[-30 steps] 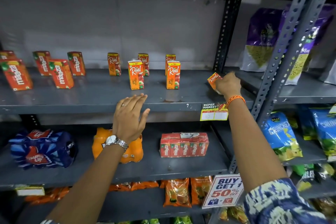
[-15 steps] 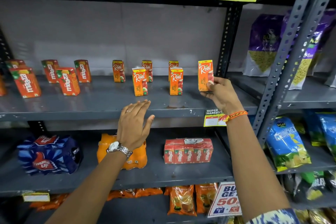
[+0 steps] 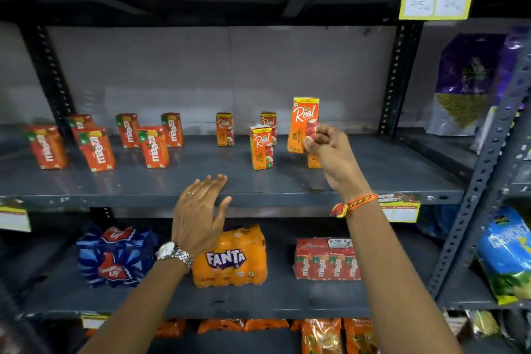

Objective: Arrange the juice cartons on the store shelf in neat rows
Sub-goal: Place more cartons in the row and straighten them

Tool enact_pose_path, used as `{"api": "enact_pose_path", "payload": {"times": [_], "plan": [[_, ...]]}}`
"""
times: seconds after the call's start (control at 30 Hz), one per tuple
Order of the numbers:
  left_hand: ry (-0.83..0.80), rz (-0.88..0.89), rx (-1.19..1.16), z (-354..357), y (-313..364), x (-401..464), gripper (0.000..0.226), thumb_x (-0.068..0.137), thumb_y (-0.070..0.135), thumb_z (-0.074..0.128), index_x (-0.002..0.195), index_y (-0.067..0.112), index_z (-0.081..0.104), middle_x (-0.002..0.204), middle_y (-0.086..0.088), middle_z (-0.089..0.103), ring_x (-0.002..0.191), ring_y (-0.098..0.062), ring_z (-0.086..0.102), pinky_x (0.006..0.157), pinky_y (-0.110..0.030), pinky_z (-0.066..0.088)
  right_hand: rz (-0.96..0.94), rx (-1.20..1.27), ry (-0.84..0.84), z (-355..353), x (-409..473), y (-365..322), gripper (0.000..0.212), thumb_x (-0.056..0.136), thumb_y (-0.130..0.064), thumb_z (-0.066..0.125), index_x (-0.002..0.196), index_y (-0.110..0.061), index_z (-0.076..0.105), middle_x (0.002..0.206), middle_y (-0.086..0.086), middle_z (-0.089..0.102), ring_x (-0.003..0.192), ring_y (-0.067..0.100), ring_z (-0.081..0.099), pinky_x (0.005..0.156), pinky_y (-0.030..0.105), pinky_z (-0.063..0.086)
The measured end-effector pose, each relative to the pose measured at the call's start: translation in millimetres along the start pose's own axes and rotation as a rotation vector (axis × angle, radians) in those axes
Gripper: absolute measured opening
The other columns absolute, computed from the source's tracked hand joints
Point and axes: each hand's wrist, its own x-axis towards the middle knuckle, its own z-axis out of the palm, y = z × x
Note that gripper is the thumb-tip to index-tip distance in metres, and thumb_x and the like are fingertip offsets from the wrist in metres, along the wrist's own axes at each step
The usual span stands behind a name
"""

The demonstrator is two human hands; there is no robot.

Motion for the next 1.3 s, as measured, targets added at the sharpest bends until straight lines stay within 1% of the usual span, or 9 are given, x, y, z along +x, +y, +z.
{"api": "enact_pose_path", "payload": {"times": [0.2, 0.4, 0.63, 0.77, 0.87, 0.97, 1.1, 1.2, 1.3], "plan": [[-0.053, 0.035, 0.017, -21, -43, -7, 0.054, 0.097, 0.046, 0.034, 0.137, 0.016, 0.055, 0.138, -0.004, 0.058, 0.129, -0.02, 0.053, 0.112, -0.033, 0.029, -0.102, -0.385, -0.094, 103, -2, 16, 0.025, 0.082, -0.011, 0.071, 0.1, -0.018, 0.054, 0.079, -0.014, 0.056, 0.078, 0.005, 0.057, 0.079, 0.031, 0.053], [-0.117, 0.101, -0.03, -26, -49, -4, 0.057, 0.098, 0.049, 0.03, 0.144, 0.02, 0.048, 0.146, 0.001, 0.051, 0.136, -0.015, 0.045, 0.115, -0.029, 0.021, -0.08, -0.581, -0.189, 163, 9, 35, 0.037, 0.085, -0.015, 0.069, 0.117, -0.007, 0.054, 0.116, 0.011, 0.068, 0.11, 0.03, 0.064, 0.093, 0.041, 0.053], [-0.089, 0.092, -0.08, -25, -54, -3, 0.049, 0.099, 0.043, 0.036, 0.141, 0.025, 0.051, 0.145, 0.007, 0.052, 0.135, -0.011, 0.045, 0.113, -0.029, 0.026, -0.065, -0.714, -0.184, 172, 26, 48, 0.038, 0.087, -0.016, 0.068, 0.118, -0.006, 0.051, 0.12, 0.015, 0.066, 0.111, 0.035, 0.063, 0.092, 0.041, 0.05], [-0.03, -0.039, -0.049, -34, -42, 11, 0.044, 0.095, 0.052, 0.039, 0.122, 0.031, 0.067, 0.12, 0.008, 0.07, 0.109, -0.014, 0.065, 0.085, -0.032, 0.052, -0.072, -0.727, -0.197, 169, 24, 50, 0.04, 0.087, -0.018, 0.069, 0.121, -0.006, 0.051, 0.123, 0.015, 0.065, 0.113, 0.033, 0.062, 0.095, 0.04, 0.049], [-0.055, -0.113, -0.142, -42, -40, 32, 0.031, 0.092, 0.045, 0.054, 0.108, 0.026, 0.073, 0.101, 0.004, 0.076, 0.088, -0.016, 0.069, 0.074, -0.03, 0.054, -0.066, -0.749, -0.235, 161, 18, 45, 0.036, 0.089, -0.015, 0.065, 0.12, -0.006, 0.051, 0.117, 0.012, 0.065, 0.11, 0.029, 0.062, 0.096, 0.039, 0.051], [-0.105, -0.224, -0.367, -41, -48, 58, 0.025, 0.09, 0.025, 0.065, 0.111, 0.013, 0.072, 0.114, -0.002, 0.073, 0.087, -0.014, 0.07, 0.076, -0.019, 0.047, -0.065, -0.567, -0.228, 143, 4, 41, 0.027, 0.089, 0.002, 0.057, 0.113, -0.009, 0.055, 0.095, 0.004, 0.063, 0.096, 0.022, 0.065, 0.084, 0.033, 0.058], [-0.254, -0.368, -0.561, -28, -58, 93, 0.06, 0.087, 0.02, 0.07, 0.141, 0.012, 0.046, 0.14, -0.006, 0.055, 0.116, -0.021, 0.061, 0.096, -0.031, 0.047, -0.172, -0.398, 0.049, 106, -9, 37, 0.026, 0.08, 0.007, 0.065, 0.089, -0.017, 0.062, 0.076, -0.002, 0.066, 0.076, 0.011, 0.071, 0.062, 0.016, 0.055], [-0.369, -0.389, -0.648, -14, -62, 112, 0.067, 0.087, 0.017, 0.07, 0.145, 0.011, 0.037, 0.142, -0.009, 0.053, 0.122, -0.023, 0.058, 0.102, -0.037, 0.045, -0.081, -0.425, 0.119, 91, 2, 35, 0.041, 0.077, 0.0, 0.075, 0.112, -0.009, 0.056, 0.088, 0.0, 0.064, 0.084, 0.014, 0.065, 0.088, 0.037, 0.058], [-0.412, -0.361, -0.694, -2, -60, 123, 0.059, 0.086, 0.019, 0.071, 0.138, 0.012, 0.044, 0.135, -0.007, 0.06, 0.122, -0.023, 0.059, 0.105, -0.041, 0.043, 0.083, -0.518, 0.032, 92, 19, 33, 0.085, 0.08, -0.006, 0.074, 0.148, -0.004, 0.022, 0.138, 0.014, 0.05, 0.132, 0.029, 0.047, 0.113, 0.045, 0.039]]}}
